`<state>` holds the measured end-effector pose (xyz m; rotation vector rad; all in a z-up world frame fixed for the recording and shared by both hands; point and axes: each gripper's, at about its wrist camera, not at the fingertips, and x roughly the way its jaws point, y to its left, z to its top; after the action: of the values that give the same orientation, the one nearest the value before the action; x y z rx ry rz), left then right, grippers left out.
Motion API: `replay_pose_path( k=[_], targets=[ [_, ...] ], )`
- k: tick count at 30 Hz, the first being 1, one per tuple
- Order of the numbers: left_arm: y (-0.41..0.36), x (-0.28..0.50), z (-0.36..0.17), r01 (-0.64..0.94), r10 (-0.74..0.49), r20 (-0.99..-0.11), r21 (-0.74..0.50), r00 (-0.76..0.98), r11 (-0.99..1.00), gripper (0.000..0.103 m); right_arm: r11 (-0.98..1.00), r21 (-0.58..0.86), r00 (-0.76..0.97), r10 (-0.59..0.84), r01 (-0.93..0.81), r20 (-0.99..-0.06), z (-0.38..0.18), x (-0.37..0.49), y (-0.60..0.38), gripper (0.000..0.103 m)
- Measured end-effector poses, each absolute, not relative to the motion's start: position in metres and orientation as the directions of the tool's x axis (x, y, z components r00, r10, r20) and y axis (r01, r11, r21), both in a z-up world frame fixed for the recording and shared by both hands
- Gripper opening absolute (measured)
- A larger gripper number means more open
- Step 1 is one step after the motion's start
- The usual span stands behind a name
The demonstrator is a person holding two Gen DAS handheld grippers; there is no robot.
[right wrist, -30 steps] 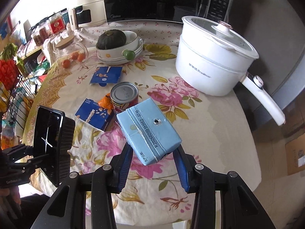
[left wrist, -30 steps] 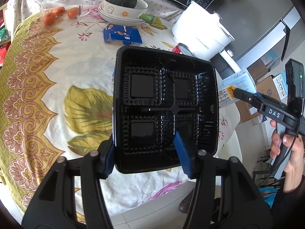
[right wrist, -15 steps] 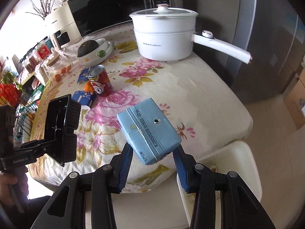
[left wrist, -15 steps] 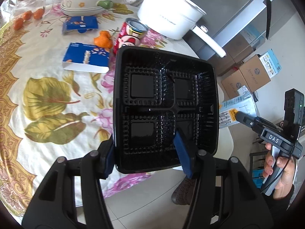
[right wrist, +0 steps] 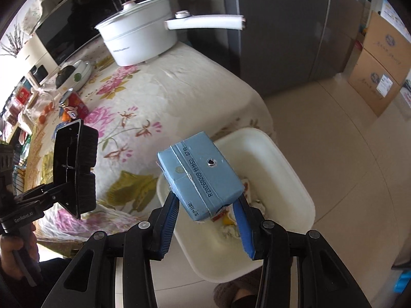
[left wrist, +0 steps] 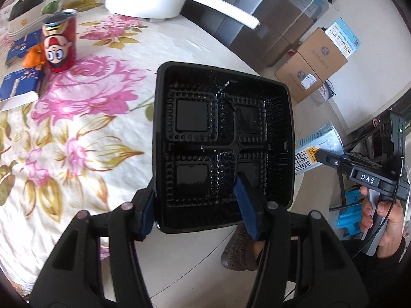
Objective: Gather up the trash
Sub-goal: 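Carry the carton over the bin and open the right tool to drop it, then lower the black tray into the bin and open the left tool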
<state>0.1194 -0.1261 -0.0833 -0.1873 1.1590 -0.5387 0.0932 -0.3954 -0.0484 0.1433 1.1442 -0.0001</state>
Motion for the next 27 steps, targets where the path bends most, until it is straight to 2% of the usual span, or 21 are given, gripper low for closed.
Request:
replay_pose_path(
  k=[5,9,16,23,24,26,27],
  targets=[
    [-0.169,0.115,-0.094,0.378,-0.493,-0.833,-0.386,0.249,0.842,0.058,0.982,0.131,0.375,0.07,0.138,-0.924,-0.069,0.084,-0.43,0.046],
    [-0.197,0.117,-0.103,0.413,-0.497,-0.839,-0.382,0.221,0.827,0.058,0.977,0.127,0.367,0.057,0.171,-0.929,-0.073,0.077,-0.449,0.059],
    [-0.238,0.114,-0.117,0.492,-0.486,-0.854,-0.346,0.187,0.799,0.058,0.975,0.111,0.36,0.034,0.194,-0.932,-0.073,0.062,-0.469,0.062],
    [-0.246,0.116,-0.125,0.533,-0.493,-0.854,-0.341,0.17,0.774,0.058,0.972,0.1,0.355,0.02,0.211,-0.935,-0.075,0.05,-0.485,0.063],
    [-0.242,0.118,-0.124,0.538,-0.491,-0.853,-0.335,0.176,0.774,0.059,0.972,0.097,0.352,0.016,0.214,-0.936,-0.076,0.052,-0.485,0.063],
    [-0.24,0.122,-0.124,0.53,-0.469,-0.863,-0.313,0.189,0.788,0.084,0.97,0.095,0.344,0.013,0.222,-0.939,-0.078,0.05,-0.488,0.063],
    [-0.241,0.121,-0.125,0.52,-0.459,-0.864,-0.301,0.206,0.8,0.089,0.969,0.094,0.341,0.012,0.226,-0.94,-0.079,0.049,-0.49,0.063]
  ],
)
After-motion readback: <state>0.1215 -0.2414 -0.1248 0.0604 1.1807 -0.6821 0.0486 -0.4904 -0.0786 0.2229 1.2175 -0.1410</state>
